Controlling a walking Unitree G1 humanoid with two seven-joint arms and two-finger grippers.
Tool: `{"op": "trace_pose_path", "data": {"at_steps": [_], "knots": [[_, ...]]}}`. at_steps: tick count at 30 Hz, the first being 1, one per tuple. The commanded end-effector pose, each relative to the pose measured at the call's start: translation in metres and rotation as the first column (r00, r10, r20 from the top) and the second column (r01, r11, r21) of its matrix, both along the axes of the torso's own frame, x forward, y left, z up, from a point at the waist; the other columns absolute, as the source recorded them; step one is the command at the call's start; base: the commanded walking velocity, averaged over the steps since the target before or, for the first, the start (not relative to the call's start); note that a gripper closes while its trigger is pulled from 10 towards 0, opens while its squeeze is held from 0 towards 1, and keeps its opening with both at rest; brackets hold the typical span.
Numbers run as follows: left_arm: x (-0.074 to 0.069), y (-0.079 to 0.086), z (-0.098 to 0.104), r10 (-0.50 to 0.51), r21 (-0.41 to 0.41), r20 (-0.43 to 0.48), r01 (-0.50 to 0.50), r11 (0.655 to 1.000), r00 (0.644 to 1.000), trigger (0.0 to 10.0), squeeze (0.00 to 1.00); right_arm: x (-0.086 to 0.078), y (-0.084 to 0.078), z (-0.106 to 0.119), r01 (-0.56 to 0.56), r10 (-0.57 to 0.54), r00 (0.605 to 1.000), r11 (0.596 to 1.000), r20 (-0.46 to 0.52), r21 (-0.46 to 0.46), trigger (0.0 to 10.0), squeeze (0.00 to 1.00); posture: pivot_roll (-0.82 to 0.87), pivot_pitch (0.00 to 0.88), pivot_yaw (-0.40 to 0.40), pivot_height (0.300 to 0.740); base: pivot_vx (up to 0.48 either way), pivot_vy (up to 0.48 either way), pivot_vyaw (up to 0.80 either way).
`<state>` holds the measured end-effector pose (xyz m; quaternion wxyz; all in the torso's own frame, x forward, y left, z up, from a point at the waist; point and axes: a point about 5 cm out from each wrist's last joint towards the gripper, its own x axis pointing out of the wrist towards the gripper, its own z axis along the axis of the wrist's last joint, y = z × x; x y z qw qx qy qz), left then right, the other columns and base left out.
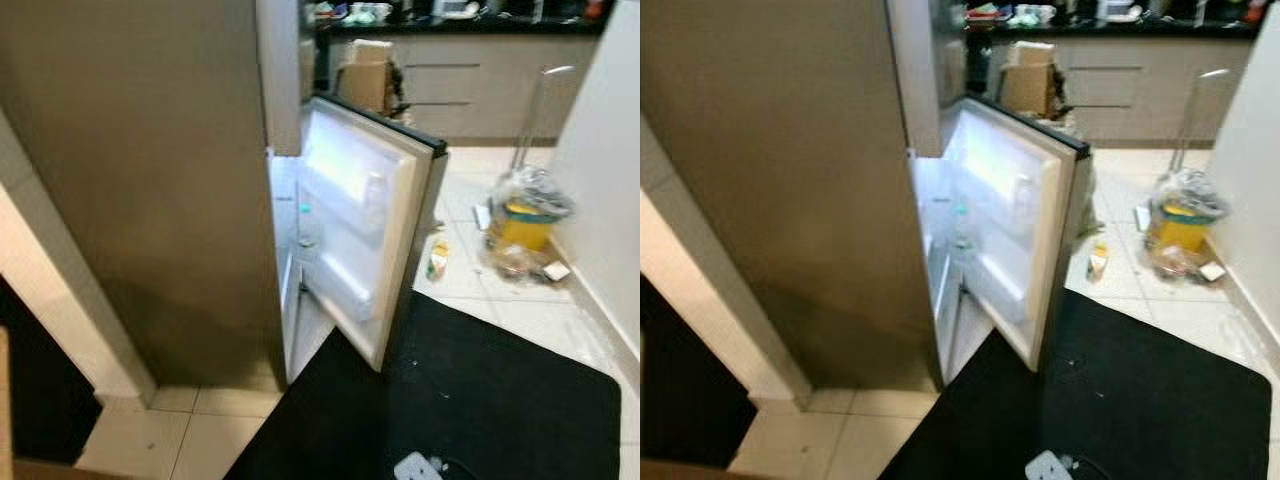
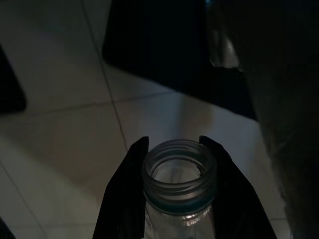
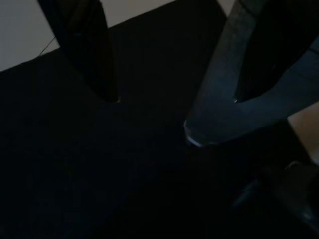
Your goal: Restocking fridge
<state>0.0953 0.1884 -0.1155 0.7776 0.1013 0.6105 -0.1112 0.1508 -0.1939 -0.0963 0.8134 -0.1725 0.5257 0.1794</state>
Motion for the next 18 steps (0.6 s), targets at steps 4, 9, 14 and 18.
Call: {"op": "trace_pose_path", "data": {"at_steps": [4,9,14,18], "knots": [[0.0231,-0.0085,0.0056,-0.016,-0.039,0.093,0.02,0.999,0.996,10.0,0.0,-0.0053,0.0034,-0.0026,-0.006,0.006,1.0,1.0,-0.02,0.0,10.0,0.0,-0.03,0.0,-0.015,0.74,0.0,0.0,0.74],[0.0235,-0.009,0.0057,-0.024,-0.042,0.092,0.028,0.999,0.995,10.0,0.0,-0.0048,0.0018,-0.0023,0.008,-0.008,1.0,1.0,-0.012,-0.006,10.0,0.0,-0.03,0.0,-0.015,0.74,0.0,-0.265,0.25],[0.0245,-0.01,0.0059,-0.026,-0.045,0.092,0.03,0.999,0.995,10.0,0.0,-0.0042,0.0019,-0.002,0.016,-0.016,1.0,1.0,-0.006,0.0,10.0,0.0,-0.03,0.0,-0.015,0.74,0.0,-0.469,0.0],[0.0242,-0.0106,0.0058,-0.021,-0.05,0.091,0.025,0.998,0.996,10.0,0.0,-0.0045,0.0025,-0.0023,0.012,-0.012,1.0,1.0,-0.009,-0.002,10.0,0.0,-0.04,0.0,-0.016,0.74,0.0,-0.469,0.0]]}}
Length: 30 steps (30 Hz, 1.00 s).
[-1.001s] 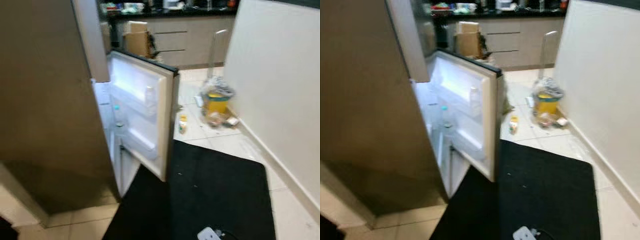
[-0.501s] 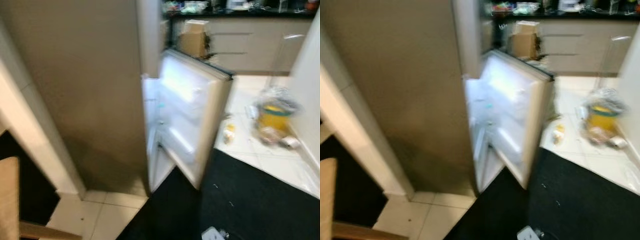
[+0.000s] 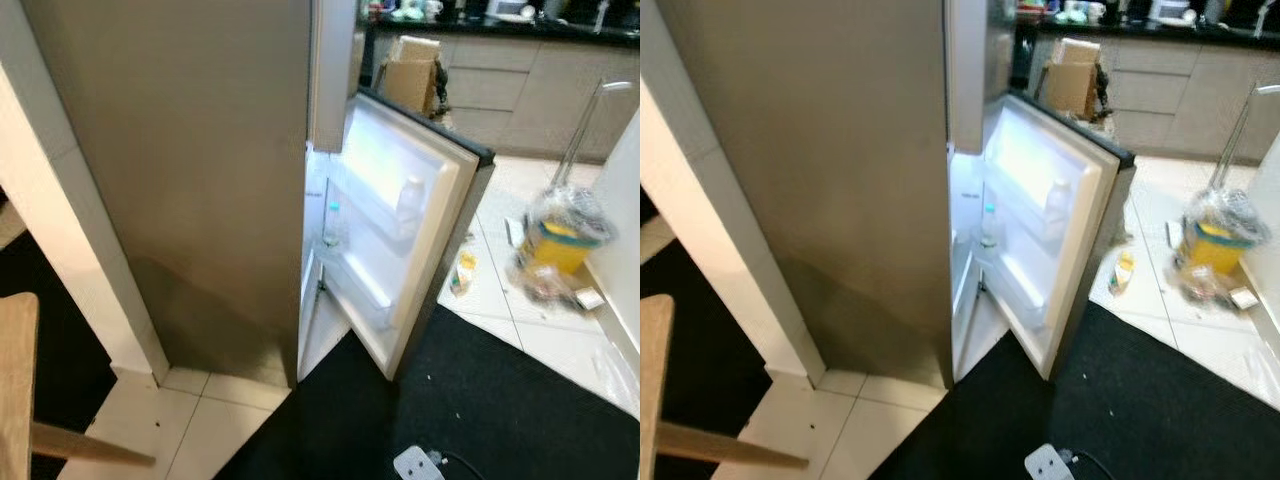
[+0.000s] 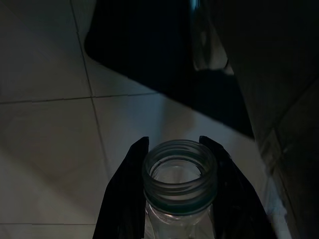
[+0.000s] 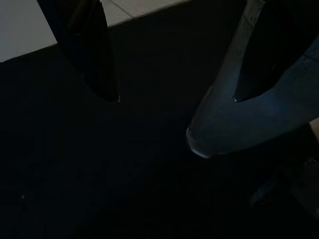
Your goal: Restocking fridge
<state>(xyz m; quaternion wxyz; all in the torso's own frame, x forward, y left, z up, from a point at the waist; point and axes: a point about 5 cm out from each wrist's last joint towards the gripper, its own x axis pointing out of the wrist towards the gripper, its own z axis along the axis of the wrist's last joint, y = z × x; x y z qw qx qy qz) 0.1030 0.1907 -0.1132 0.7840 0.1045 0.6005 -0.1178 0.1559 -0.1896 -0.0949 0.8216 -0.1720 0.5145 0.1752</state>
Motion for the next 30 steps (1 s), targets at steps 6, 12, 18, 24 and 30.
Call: {"op": "trace_pose_path", "data": {"at_steps": [6,12,18,24,30], "knots": [[0.0144,-0.0134,0.0028,-0.003,-0.047,0.063,0.006,0.999,0.998,10.0,0.0,-0.0117,0.0003,-0.0045,-0.005,0.005,0.999,1.0,-0.05,0.01,10.0,0.0,-0.04,0.0,-0.015,0.74,0.0,-0.469,0.25],[0.0146,-0.0127,0.0029,0.01,-0.041,0.067,-0.008,0.999,0.998,10.0,0.0,-0.0122,-0.0002,-0.0047,-0.017,0.017,0.998,1.0,-0.053,0.003,10.0,0.0,-0.04,0.0,-0.016,0.74,0.0,-0.359,0.75],[0.0156,-0.0123,0.0032,0.018,-0.038,0.073,-0.015,0.999,0.997,10.0,0.0,-0.0125,-0.0007,-0.0047,-0.02,0.02,0.998,1.0,-0.054,0.002,10.0,0.0,-0.04,0.0,-0.017,0.74,0.0,0.0,0.75],[0.0156,-0.0123,0.0031,0.016,-0.035,0.073,-0.014,0.999,0.997,10.0,0.0,-0.0131,-0.0011,-0.0048,-0.024,0.024,0.998,1.0,-0.058,0.002,10.0,0.0,-0.04,0.0,-0.017,0.74,0.0,0.0,0.75],[0.0153,-0.0123,0.003,0.015,-0.033,0.072,-0.013,0.999,0.997,10.0,0.0,-0.0141,-0.0015,-0.0051,-0.026,0.026,0.998,1.0,-0.06,0.0,10.0,0.0,-0.04,0.0,-0.017,0.74,0.0,0.0,0.75]]}}
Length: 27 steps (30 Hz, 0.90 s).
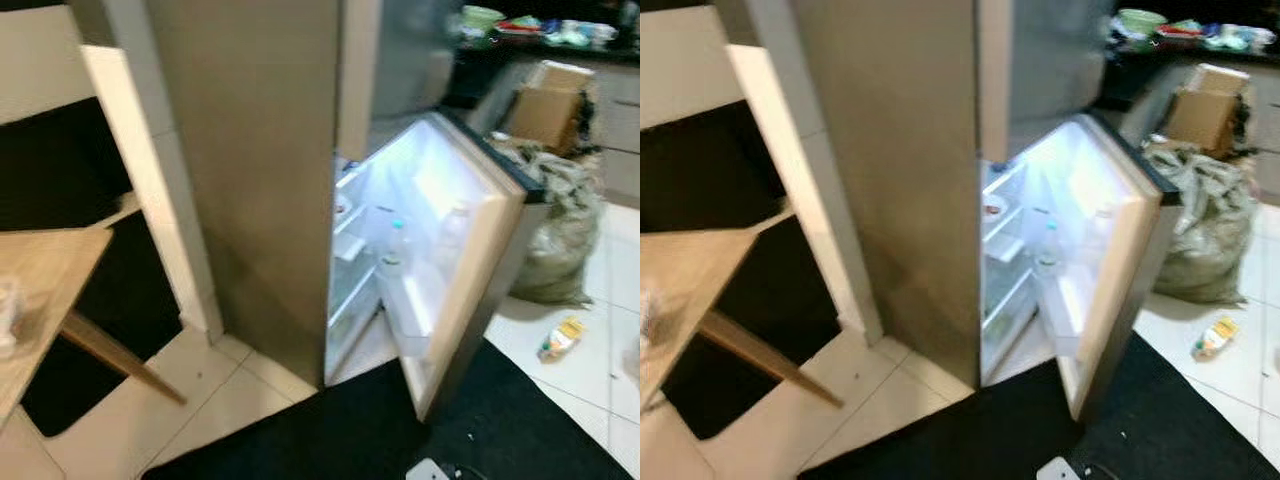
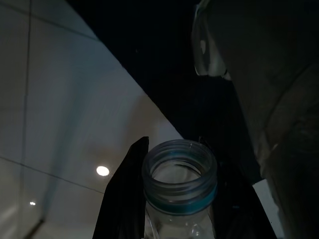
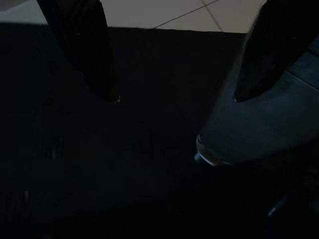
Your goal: Restocking fridge
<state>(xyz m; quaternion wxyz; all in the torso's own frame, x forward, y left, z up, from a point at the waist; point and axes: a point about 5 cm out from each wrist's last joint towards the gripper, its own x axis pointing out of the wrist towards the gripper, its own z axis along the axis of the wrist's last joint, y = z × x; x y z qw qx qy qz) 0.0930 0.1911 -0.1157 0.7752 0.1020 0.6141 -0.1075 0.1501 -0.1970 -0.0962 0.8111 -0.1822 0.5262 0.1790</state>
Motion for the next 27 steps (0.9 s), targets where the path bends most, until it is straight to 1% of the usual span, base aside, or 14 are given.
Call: {"op": "trace_pose_path", "data": {"at_steps": [1,23,27], "knots": [[0.0253,-0.0127,0.0055,-0.003,-0.045,0.103,0.008,0.999,0.995,10.0,0.0,-0.0083,0.0059,-0.0039,-0.008,0.009,0.999,1.0,-0.032,0.02,10.0,0.0,-0.04,0.0,-0.017,0.74,0.0,0.0,0.75],[0.025,-0.0135,0.0054,-0.009,-0.042,0.103,0.013,0.999,0.995,10.0,0.0,-0.0098,0.0046,-0.0042,-0.011,0.011,0.999,1.0,-0.034,0.013,10.0,0.0,-0.04,0.0,-0.018,0.74,0.0,0.0,0.75],[0.0243,-0.0138,0.0052,-0.021,-0.043,0.098,0.025,0.999,0.995,10.0,0.0,-0.009,0.0032,-0.0039,0.007,-0.007,1.0,1.0,-0.02,0.003,10.0,0.0,-0.04,0.0,-0.017,0.74,0.0,0.0,0.74]]}}
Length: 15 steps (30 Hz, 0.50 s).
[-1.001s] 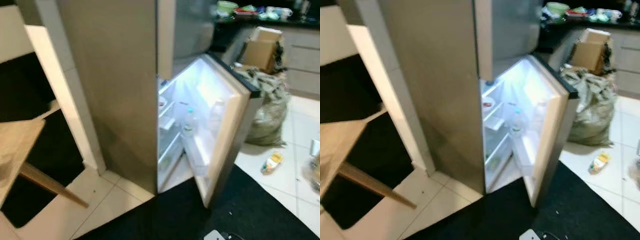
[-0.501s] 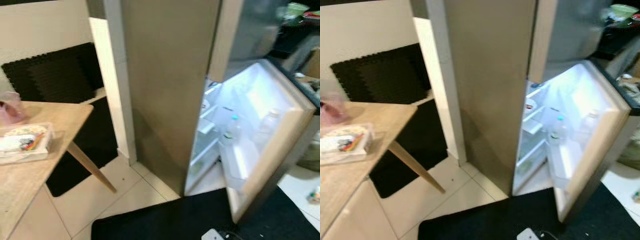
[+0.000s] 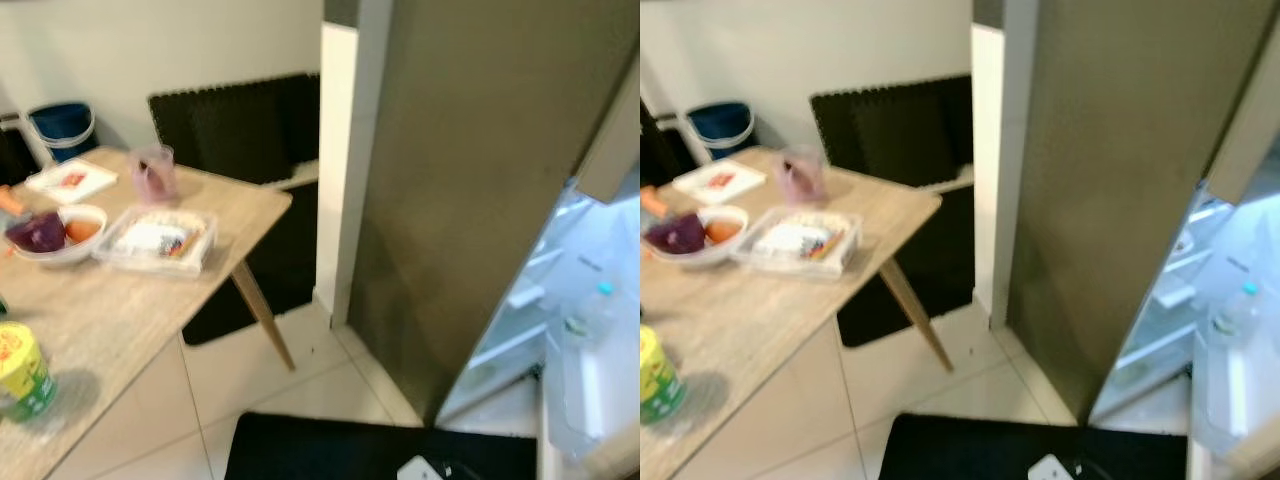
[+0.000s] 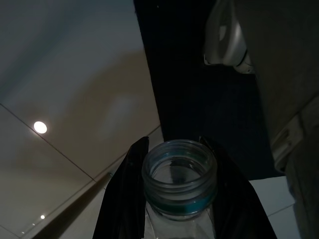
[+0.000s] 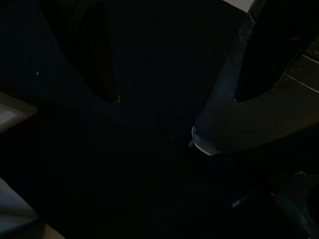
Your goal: Restocking fridge
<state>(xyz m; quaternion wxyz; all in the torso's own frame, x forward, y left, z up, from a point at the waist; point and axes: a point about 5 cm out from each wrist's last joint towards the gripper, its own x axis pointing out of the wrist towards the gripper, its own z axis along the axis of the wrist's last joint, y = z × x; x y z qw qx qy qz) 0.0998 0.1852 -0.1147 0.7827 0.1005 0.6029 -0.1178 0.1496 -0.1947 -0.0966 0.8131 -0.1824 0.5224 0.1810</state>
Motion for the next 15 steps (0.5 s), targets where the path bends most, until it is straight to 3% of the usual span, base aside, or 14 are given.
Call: {"op": "trace_pose_path", "data": {"at_steps": [1,6,15], "knots": [[0.0174,-0.0078,0.0042,-0.01,-0.026,0.072,0.012,1.0,0.997,10.0,0.0,-0.0077,0.0,-0.0031,0.024,-0.024,1.0,1.0,-0.017,-0.006,10.0,0.0,-0.04,0.0,-0.016,0.74,0.0,0.0,0.0],[0.0173,-0.0073,0.0042,-0.018,-0.025,0.069,0.02,0.999,0.997,10.0,0.0,-0.0061,-0.0037,-0.0021,0.041,-0.041,0.999,0.999,0.002,-0.027,10.0,0.0,-0.04,0.0,-0.015,0.74,0.0,-0.164,0.0],[0.0182,-0.0064,0.0046,-0.023,-0.025,0.07,0.025,0.999,0.997,10.0,0.0,-0.0048,-0.0074,-0.0012,0.056,-0.056,0.998,0.998,0.013,-0.038,10.0,0.0,-0.05,0.0,-0.014,0.74,0.0,-0.372,0.0]]}}
